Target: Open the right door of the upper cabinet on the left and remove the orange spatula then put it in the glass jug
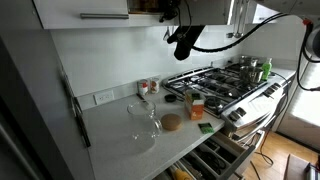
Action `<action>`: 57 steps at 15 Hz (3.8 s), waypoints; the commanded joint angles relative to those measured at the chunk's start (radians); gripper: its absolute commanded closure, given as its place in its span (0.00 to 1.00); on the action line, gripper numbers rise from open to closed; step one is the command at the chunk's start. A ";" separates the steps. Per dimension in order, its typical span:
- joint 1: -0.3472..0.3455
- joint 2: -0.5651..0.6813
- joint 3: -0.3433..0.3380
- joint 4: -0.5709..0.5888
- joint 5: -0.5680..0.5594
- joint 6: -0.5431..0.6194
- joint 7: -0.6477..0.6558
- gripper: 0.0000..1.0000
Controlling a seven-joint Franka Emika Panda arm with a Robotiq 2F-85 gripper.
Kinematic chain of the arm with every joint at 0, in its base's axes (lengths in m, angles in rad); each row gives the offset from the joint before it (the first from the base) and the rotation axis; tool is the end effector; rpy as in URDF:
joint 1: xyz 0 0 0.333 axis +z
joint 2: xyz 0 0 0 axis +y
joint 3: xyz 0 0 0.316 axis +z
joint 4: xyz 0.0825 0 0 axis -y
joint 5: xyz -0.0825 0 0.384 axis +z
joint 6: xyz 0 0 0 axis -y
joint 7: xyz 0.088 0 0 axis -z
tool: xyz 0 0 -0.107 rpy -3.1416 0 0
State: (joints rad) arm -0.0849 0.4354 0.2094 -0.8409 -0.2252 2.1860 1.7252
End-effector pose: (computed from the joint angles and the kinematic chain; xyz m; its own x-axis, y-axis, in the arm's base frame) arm 0.6873 0.0247 0.7831 -0.0551 -0.9985 0.0040 -0.6007 0.0299 -0.7989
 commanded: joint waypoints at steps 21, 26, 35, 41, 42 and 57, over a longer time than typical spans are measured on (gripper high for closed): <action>0.011 -0.069 -0.006 0.017 -0.008 -0.077 -0.013 0.97; -0.006 -0.104 -0.005 0.003 0.015 -0.063 0.013 0.97; -0.035 -0.160 0.006 -0.022 0.048 -0.013 0.076 0.97; -0.063 -0.242 0.037 -0.095 0.142 0.001 -0.073 0.97; -0.069 -0.264 0.044 -0.122 0.169 -0.004 -0.114 0.97; -0.101 -0.540 0.031 -0.521 0.468 -0.079 -0.583 0.97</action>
State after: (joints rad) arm -0.1861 -0.0309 0.2463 -1.2581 0.1859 2.1465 1.2223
